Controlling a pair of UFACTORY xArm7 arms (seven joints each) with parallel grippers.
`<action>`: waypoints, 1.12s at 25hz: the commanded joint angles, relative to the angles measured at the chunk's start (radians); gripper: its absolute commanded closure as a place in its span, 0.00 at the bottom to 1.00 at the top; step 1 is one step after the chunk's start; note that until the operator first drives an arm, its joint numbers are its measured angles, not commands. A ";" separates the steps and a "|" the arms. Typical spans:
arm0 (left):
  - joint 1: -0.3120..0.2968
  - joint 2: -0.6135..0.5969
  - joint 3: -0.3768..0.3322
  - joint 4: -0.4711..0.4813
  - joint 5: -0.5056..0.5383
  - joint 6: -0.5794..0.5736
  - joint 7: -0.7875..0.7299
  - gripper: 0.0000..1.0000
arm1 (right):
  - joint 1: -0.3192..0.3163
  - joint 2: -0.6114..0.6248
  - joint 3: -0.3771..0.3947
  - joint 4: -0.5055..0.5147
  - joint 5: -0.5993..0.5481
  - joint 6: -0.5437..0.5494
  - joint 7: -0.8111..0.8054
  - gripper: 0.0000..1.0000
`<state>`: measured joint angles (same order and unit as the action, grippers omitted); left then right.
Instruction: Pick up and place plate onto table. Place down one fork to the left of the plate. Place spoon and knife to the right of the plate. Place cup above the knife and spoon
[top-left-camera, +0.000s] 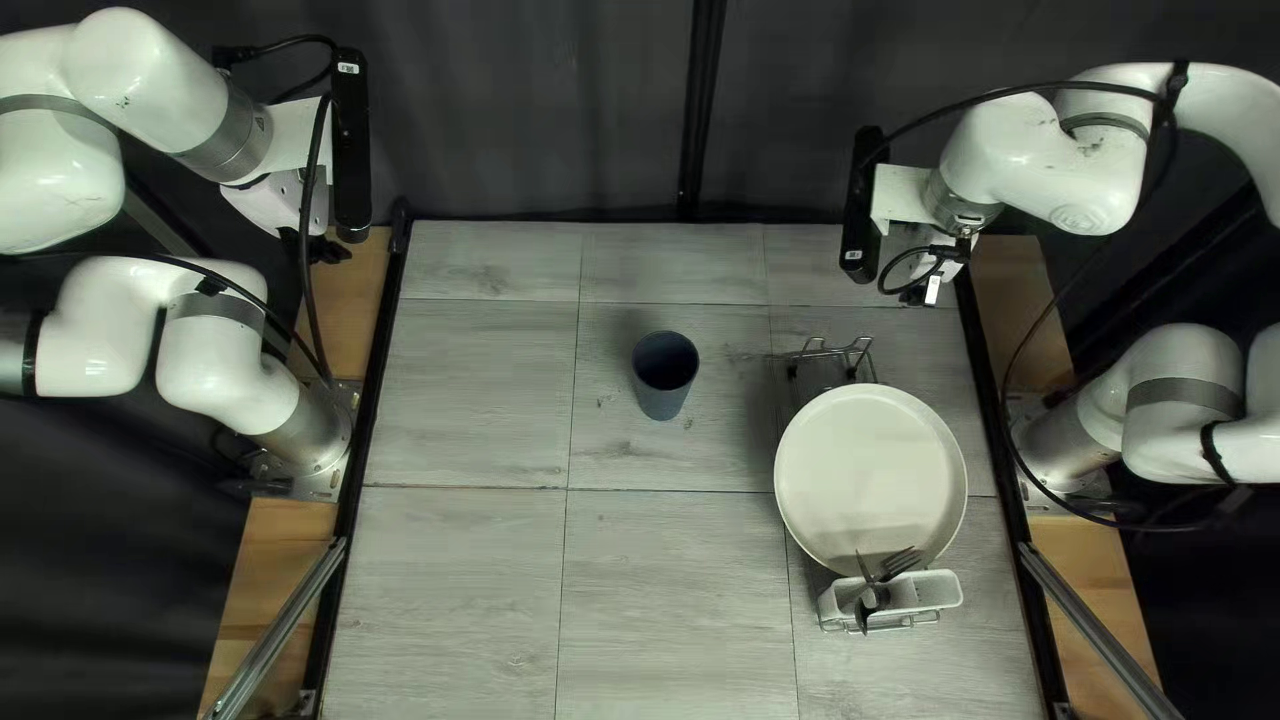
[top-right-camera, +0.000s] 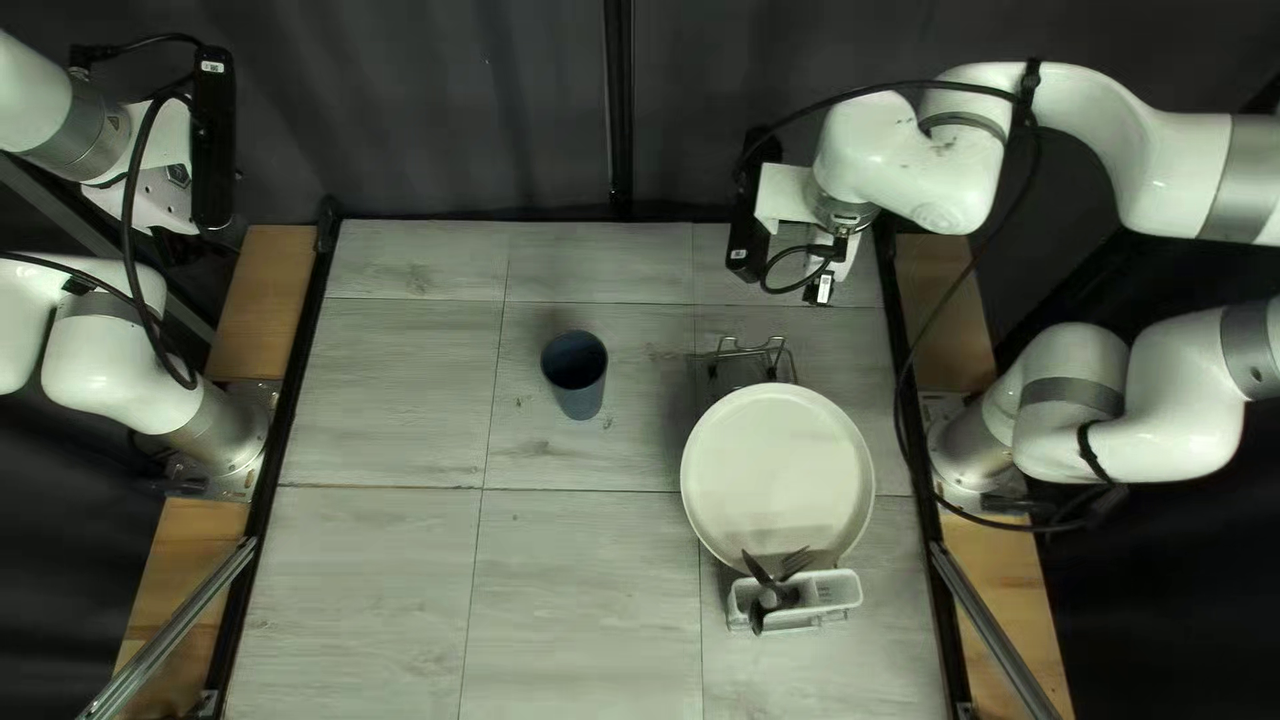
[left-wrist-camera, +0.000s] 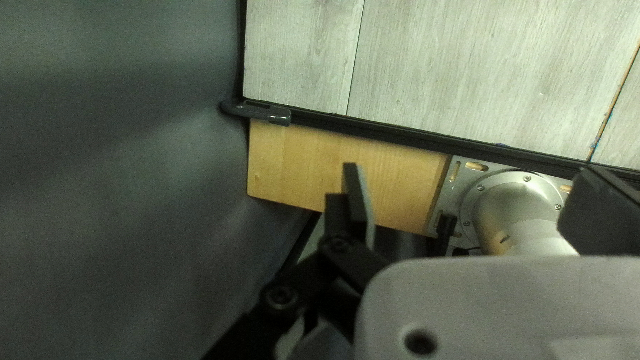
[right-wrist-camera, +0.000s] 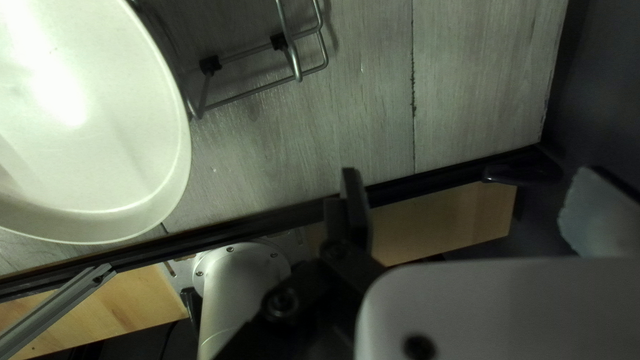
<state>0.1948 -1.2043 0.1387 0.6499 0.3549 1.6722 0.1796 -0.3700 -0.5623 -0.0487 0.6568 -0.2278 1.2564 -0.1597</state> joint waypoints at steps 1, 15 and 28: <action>0.000 0.000 0.000 0.000 0.000 0.000 0.000 0.00 | 0.000 0.000 0.000 0.000 0.000 0.000 0.000 0.00; 0.000 0.000 0.000 0.000 0.000 0.000 0.000 0.00 | 0.078 -0.367 0.155 -0.257 0.081 0.064 0.167 0.00; 0.000 0.000 0.000 0.000 0.000 0.000 0.000 0.00 | 0.141 -0.454 0.325 -0.420 0.184 -0.106 0.412 0.00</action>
<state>0.1948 -1.2043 0.1387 0.6499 0.3549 1.6722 0.1796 -0.2306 -1.0312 0.2621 0.2577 -0.0543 1.1958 0.2282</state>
